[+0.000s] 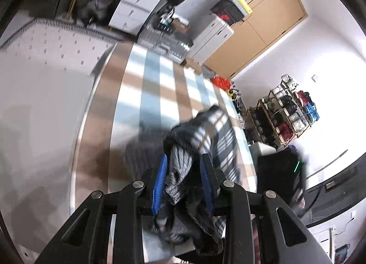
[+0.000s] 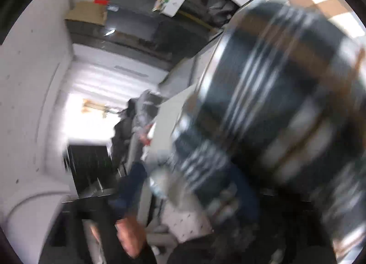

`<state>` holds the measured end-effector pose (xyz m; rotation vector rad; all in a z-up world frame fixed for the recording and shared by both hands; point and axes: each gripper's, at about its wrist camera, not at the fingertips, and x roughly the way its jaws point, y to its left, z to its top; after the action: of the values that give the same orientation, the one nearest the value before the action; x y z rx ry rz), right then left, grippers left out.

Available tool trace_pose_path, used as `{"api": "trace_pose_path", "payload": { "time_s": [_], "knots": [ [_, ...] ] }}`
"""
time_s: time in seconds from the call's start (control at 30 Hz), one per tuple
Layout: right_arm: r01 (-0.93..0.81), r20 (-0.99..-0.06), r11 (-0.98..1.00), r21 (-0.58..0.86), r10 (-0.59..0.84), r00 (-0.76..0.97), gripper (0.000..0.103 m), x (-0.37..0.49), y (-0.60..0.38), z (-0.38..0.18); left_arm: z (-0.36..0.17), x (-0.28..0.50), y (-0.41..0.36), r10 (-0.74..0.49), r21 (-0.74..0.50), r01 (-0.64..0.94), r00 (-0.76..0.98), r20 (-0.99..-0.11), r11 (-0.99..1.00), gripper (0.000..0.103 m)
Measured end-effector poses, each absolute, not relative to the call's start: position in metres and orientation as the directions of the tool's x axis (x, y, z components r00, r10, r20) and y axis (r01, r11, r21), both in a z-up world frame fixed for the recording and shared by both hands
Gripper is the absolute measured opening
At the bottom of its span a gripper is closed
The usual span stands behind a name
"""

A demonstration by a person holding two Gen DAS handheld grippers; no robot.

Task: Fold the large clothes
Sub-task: 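Lower the folded plaid shirt onto the bed with both grippers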

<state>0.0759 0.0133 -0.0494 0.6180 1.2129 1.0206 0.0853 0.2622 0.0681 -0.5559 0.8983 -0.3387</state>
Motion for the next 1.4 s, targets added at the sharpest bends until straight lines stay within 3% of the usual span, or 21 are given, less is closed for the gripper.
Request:
{"api": "trace_pose_path", "payload": {
  "time_s": [0.13,0.2,0.27,0.4,0.57,0.73,0.77,0.87,1.0,1.17,1.27,1.4],
  "knots": [
    [-0.252,-0.536,0.508,0.824,0.842,-0.054,0.087,0.065,0.015,-0.094,0.041,0.067,0.225,-0.467,-0.521,0.073,0.561,-0.684,0.851,0.024],
    [-0.261,-0.538,0.51,0.82,0.841,-0.048,0.077,0.066,0.013,-0.107,0.043,0.079,0.207,-0.478,-0.522,0.083,0.543,-0.69,0.849,0.024],
    [-0.259,-0.528,0.5,0.826,0.848,-0.047,0.074,0.069,0.009,-0.111,0.034,0.084,0.186,-0.512,-0.522,0.126,0.479,-0.713,0.844,0.024],
    [-0.291,-0.52,0.488,0.823,0.853,-0.038,0.075,0.066,0.007,-0.111,0.019,0.096,0.145,-0.587,-0.568,0.166,0.346,-0.732,0.806,0.024],
    [-0.368,-0.521,0.476,0.799,0.853,-0.027,0.075,0.053,0.011,-0.107,-0.021,0.098,0.152,-0.534,-0.544,0.061,0.308,-0.787,0.837,0.024],
    [-0.355,-0.484,0.435,0.828,0.873,-0.059,0.074,0.044,-0.024,-0.091,-0.041,0.081,0.18,-0.559,-0.593,0.01,0.348,-0.753,0.805,0.005],
    [-0.358,-0.477,0.43,0.829,0.877,-0.052,0.077,0.046,-0.032,-0.085,-0.044,0.076,0.184,-0.559,-0.595,0.006,0.353,-0.75,0.804,0.004],
    [-0.433,-0.508,0.517,0.738,0.849,0.147,0.102,0.063,-0.08,-0.045,-0.044,0.062,0.186,-0.543,-0.578,0.024,0.376,-0.751,0.816,0.003],
    [-0.418,-0.58,0.669,0.615,0.743,0.335,0.103,0.1,-0.113,-0.026,-0.025,0.048,0.173,-0.468,-0.495,0.046,0.408,-0.784,0.868,0.003],
    [-0.473,-0.798,0.858,0.202,0.424,0.428,0.1,0.125,-0.077,-0.065,-0.02,0.039,0.149,-0.339,-0.334,0.094,0.452,-0.825,0.938,0.003],
    [-0.495,-0.801,0.813,0.307,0.502,0.326,0.097,0.127,-0.087,-0.094,-0.023,0.034,0.143,-0.294,-0.274,0.113,0.479,-0.827,0.955,0.003],
    [-0.526,-0.822,0.797,0.298,0.494,0.284,0.097,0.125,-0.08,-0.103,-0.016,0.019,0.123,-0.17,-0.101,0.15,0.569,-0.804,0.984,0.003]
  ]
}}
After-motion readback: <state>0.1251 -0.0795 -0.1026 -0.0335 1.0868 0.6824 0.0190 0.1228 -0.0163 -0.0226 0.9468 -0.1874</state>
